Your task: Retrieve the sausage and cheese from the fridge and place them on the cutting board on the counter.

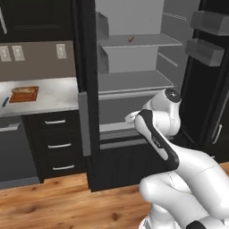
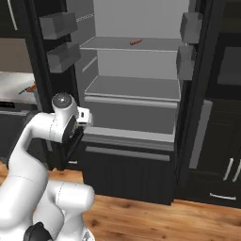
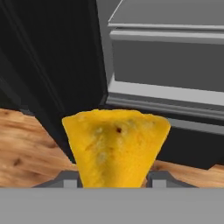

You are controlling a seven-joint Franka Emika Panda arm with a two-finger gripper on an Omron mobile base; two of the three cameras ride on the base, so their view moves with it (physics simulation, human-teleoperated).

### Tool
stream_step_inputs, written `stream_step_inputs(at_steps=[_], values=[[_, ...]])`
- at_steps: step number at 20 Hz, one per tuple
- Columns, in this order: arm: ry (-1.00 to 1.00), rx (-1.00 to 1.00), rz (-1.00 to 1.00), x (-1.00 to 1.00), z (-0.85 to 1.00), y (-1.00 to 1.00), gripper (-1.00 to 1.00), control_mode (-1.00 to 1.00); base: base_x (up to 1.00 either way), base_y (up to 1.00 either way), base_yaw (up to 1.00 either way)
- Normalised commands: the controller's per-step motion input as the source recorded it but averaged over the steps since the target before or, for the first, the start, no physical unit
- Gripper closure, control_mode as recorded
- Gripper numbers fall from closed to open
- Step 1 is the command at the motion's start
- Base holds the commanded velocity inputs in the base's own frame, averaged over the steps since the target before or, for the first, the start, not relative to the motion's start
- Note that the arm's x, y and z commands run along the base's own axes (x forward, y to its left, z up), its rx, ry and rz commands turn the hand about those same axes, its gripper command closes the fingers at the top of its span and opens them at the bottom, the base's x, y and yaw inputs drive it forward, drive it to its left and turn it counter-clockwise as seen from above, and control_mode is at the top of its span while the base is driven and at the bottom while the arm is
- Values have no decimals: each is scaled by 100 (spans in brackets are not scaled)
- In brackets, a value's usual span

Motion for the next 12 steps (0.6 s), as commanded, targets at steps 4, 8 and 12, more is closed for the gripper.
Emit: stream_step_inputs(at_steps=[4,8,12], values=[[0,0,0,0,0,0,100,100,-33,84,-3],[0,0,0,0,0,0,100,100,-23,87,-2],[0,0,0,0,0,0,100,100,-13,89,-4]])
